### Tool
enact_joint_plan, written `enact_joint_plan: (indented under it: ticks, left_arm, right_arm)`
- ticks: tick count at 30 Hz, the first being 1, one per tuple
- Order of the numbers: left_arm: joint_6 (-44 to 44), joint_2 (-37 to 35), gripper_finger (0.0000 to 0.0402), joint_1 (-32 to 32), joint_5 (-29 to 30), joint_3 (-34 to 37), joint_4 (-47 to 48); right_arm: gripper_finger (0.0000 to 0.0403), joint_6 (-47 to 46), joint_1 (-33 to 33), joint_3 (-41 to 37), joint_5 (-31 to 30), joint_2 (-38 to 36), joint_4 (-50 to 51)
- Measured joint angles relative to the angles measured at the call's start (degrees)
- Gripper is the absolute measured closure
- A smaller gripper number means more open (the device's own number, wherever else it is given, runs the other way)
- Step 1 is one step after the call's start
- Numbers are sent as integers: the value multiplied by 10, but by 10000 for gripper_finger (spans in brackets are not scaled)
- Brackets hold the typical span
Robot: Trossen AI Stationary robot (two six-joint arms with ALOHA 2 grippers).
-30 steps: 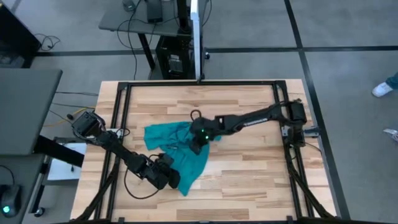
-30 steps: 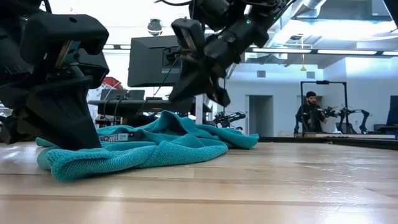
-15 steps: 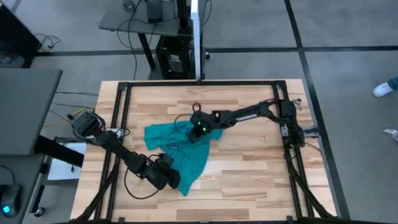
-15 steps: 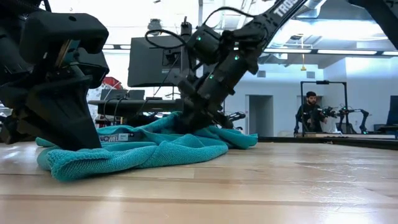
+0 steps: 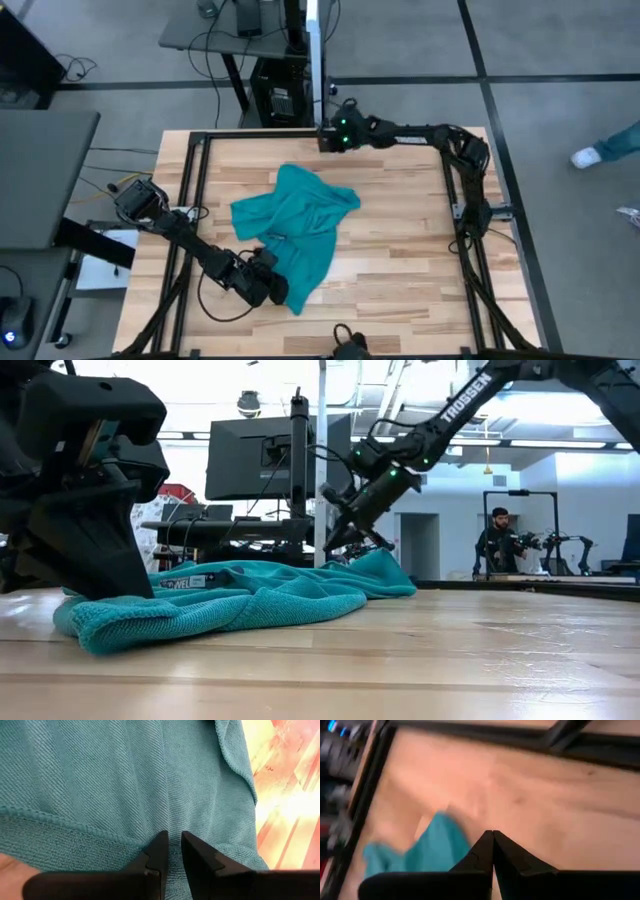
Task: Roll towel
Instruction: Fold the blue towel
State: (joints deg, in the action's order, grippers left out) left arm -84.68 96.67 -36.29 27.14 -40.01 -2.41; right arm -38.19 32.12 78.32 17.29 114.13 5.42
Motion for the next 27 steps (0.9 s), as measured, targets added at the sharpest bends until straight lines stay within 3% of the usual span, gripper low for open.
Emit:
enact_joint_plan:
  ticks: [8,10,14,16,19,23,27]
  left_arm:
    - [57,-86,363,23,-14,0,9]
    - [86,-128,363,30,-15,0,34]
    - [117,-219,363,63,-11,0,148]
    - [124,-255,363,92,-9,0,220]
    - [145,-283,363,151,-7,0,303]
    - [213,-269,363,224,-16,0,302]
    - [267,-227,363,266,-24,0,283]
  right_arm:
    - [403,112,-173,0,17,-50,65]
    - [403,113,-222,0,-10,-52,59]
    - [403,113,-303,0,-132,-30,59]
    - [403,113,-323,-1,-182,-10,46]
    - [403,79,-328,0,-193,15,6]
    - [403,-1,-317,1,-193,49,-2]
    - [403,-22,-325,1,-190,61,5]
